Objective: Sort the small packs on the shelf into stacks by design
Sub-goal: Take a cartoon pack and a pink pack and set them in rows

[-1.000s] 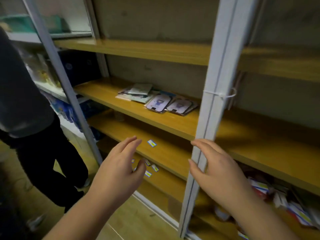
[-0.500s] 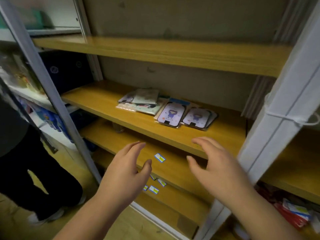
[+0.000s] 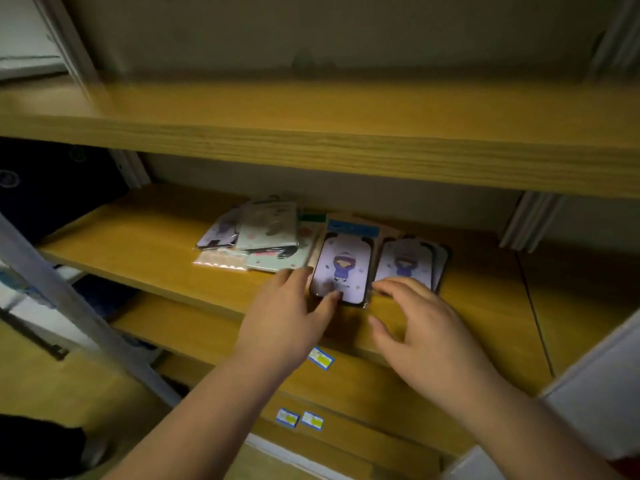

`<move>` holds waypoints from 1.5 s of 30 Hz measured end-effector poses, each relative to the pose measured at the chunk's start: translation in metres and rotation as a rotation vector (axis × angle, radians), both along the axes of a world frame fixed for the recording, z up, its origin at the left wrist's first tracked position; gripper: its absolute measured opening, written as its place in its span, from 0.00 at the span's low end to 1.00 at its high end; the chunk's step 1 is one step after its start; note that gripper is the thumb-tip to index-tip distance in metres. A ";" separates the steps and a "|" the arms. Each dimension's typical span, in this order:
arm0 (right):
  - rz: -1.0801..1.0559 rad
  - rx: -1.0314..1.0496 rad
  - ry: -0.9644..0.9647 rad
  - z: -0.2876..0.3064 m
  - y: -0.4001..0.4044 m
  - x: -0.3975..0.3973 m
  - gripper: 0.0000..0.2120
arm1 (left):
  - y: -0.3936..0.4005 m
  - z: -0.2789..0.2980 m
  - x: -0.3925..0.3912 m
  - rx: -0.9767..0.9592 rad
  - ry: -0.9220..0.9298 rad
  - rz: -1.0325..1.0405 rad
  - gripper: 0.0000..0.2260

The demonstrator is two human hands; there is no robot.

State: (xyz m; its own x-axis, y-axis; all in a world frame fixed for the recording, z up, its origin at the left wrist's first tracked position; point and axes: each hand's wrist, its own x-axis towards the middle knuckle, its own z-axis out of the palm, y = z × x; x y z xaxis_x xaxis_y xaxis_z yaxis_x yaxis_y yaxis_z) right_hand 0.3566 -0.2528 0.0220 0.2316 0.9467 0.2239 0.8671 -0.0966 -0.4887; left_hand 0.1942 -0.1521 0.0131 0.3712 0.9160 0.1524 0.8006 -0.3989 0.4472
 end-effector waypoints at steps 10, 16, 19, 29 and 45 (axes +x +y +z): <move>-0.218 -0.038 0.014 -0.009 0.020 -0.020 0.23 | 0.080 -0.022 0.022 -0.012 0.041 -0.152 0.36; -0.345 -0.074 0.039 -0.012 0.027 -0.031 0.23 | 0.099 -0.009 -0.005 -0.369 -0.242 -0.162 0.18; -0.403 -0.059 0.013 -0.014 0.035 -0.036 0.23 | 0.102 -0.009 -0.023 -0.485 -0.388 -0.178 0.11; -0.573 -0.247 -0.232 -0.020 0.078 -0.059 0.29 | 0.106 -0.010 -0.077 -0.744 -0.757 -0.085 0.11; -0.666 -0.031 0.656 -0.020 0.099 -0.054 0.21 | 0.110 -0.014 -0.084 -0.837 -0.854 -0.116 0.12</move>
